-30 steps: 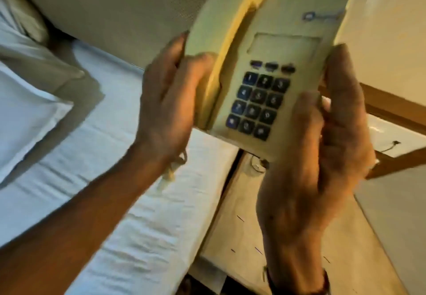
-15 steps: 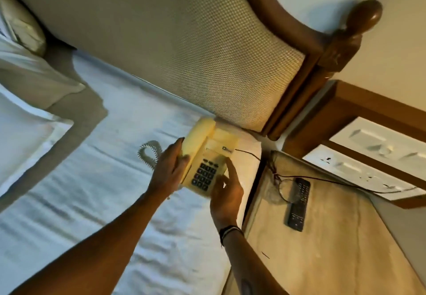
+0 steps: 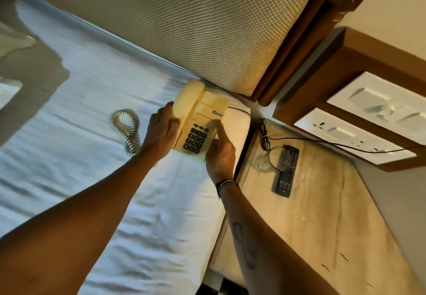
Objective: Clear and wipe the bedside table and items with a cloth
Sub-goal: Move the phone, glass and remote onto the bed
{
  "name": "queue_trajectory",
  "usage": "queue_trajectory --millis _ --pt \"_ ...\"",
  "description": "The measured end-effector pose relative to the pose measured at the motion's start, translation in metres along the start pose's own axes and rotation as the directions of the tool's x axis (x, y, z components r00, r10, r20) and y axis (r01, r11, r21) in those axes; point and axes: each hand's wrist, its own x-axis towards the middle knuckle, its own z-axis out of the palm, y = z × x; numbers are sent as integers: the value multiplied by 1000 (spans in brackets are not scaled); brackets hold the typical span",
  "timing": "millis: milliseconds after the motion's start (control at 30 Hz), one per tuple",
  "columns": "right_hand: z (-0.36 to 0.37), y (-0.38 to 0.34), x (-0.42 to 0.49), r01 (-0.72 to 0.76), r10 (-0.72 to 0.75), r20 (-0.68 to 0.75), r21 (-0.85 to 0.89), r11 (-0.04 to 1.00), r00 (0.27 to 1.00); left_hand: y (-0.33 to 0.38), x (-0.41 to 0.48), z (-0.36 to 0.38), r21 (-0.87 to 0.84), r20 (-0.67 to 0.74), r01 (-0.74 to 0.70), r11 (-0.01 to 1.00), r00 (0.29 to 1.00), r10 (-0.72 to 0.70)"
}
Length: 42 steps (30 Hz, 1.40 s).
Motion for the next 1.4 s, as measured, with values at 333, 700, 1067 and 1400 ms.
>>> queue_trajectory --millis 333,700,1067,1400 --pt "-43 26 -93 -2 -24 -250 -105 994 968 13 -84 42 513 -132 -331 792 882 453" --pt "-144 81 -47 -222 181 -258 -142 965 949 -28 -178 107 609 64 -364 705 908 414" --pt "-144 62 -57 111 -123 -58 -180 977 991 -26 -209 105 621 -194 23 783 973 126" --pt "3 -18 -62 474 -236 538 -360 804 809 -39 -224 87 503 -384 356 788 909 -165"
